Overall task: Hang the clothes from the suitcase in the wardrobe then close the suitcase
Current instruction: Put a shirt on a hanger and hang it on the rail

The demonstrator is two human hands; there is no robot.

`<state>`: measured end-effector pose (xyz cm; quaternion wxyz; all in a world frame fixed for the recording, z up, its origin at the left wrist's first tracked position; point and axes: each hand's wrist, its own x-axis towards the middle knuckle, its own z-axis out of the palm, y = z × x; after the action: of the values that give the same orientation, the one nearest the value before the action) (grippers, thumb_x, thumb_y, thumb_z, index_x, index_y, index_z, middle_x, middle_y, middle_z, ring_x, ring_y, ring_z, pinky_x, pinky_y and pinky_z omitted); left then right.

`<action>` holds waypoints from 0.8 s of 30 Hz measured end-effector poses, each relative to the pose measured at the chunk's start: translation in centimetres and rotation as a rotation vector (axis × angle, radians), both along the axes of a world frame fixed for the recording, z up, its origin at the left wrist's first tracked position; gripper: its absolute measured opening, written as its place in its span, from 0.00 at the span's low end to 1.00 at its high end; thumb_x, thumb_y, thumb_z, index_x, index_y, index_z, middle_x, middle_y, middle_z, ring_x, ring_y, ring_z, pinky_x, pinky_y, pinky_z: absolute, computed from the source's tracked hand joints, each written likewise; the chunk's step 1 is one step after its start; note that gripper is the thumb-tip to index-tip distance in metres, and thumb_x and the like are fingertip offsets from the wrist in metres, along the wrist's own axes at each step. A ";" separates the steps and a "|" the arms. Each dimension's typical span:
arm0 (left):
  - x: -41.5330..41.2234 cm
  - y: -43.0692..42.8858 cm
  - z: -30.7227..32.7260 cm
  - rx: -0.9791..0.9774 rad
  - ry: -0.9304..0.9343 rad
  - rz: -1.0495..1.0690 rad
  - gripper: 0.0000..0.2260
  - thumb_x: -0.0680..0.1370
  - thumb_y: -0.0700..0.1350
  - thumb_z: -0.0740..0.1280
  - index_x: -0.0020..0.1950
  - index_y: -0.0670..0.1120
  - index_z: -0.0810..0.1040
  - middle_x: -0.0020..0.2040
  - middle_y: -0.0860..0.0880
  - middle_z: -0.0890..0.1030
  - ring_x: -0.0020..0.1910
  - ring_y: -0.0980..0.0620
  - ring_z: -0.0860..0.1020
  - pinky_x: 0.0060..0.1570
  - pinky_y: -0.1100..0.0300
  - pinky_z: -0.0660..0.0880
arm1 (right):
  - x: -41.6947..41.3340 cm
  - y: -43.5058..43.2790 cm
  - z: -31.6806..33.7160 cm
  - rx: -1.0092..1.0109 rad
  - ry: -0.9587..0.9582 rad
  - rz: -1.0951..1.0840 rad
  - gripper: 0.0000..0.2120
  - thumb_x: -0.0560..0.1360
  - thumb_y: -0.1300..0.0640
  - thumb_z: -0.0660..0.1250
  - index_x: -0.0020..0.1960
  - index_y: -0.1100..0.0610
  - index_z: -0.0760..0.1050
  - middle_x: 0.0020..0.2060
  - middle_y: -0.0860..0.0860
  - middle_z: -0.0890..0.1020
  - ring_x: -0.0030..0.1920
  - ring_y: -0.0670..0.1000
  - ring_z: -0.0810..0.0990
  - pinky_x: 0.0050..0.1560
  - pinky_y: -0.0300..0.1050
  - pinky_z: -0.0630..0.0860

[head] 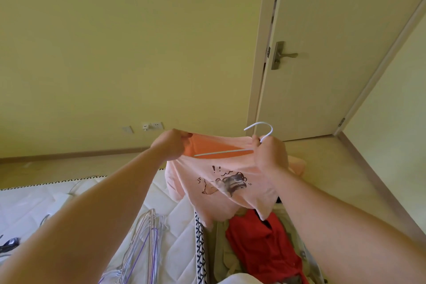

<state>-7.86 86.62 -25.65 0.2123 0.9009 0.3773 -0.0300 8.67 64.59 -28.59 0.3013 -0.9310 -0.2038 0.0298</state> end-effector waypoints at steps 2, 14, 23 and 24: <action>1.4 -1.9 0.6 0.119 0.082 -0.063 0.32 0.77 0.32 0.52 0.76 0.57 0.69 0.67 0.51 0.77 0.39 0.52 0.76 0.26 0.63 0.68 | -0.5 0.5 0.5 0.013 0.008 0.037 0.23 0.83 0.44 0.58 0.37 0.58 0.76 0.32 0.57 0.79 0.38 0.60 0.78 0.36 0.47 0.66; 4.3 -4.9 0.0 0.248 0.003 -0.142 0.14 0.84 0.47 0.57 0.56 0.49 0.83 0.53 0.47 0.81 0.48 0.44 0.81 0.40 0.56 0.74 | 1.3 -0.7 1.4 0.088 -0.018 0.250 0.18 0.72 0.37 0.73 0.42 0.51 0.77 0.40 0.49 0.77 0.42 0.52 0.76 0.42 0.46 0.72; 3.7 -0.3 -0.3 0.054 -0.229 -0.076 0.13 0.82 0.50 0.63 0.39 0.51 0.80 0.42 0.50 0.77 0.40 0.45 0.78 0.37 0.56 0.72 | 5.9 -6.1 1.2 -0.428 -0.125 0.160 0.17 0.74 0.49 0.65 0.62 0.44 0.72 0.61 0.49 0.74 0.64 0.57 0.71 0.61 0.55 0.65; 3.8 -0.5 -0.4 0.057 -0.229 -0.080 0.13 0.82 0.49 0.63 0.40 0.51 0.81 0.41 0.50 0.77 0.40 0.45 0.78 0.36 0.56 0.71 | 5.7 -5.7 1.3 -0.370 -0.086 0.177 0.17 0.73 0.50 0.65 0.62 0.44 0.73 0.60 0.48 0.76 0.63 0.56 0.73 0.61 0.55 0.65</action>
<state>-4.04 86.13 -26.01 0.2270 0.9184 0.3151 0.0754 14.41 58.87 -27.31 0.1124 -0.9494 -0.2885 0.0534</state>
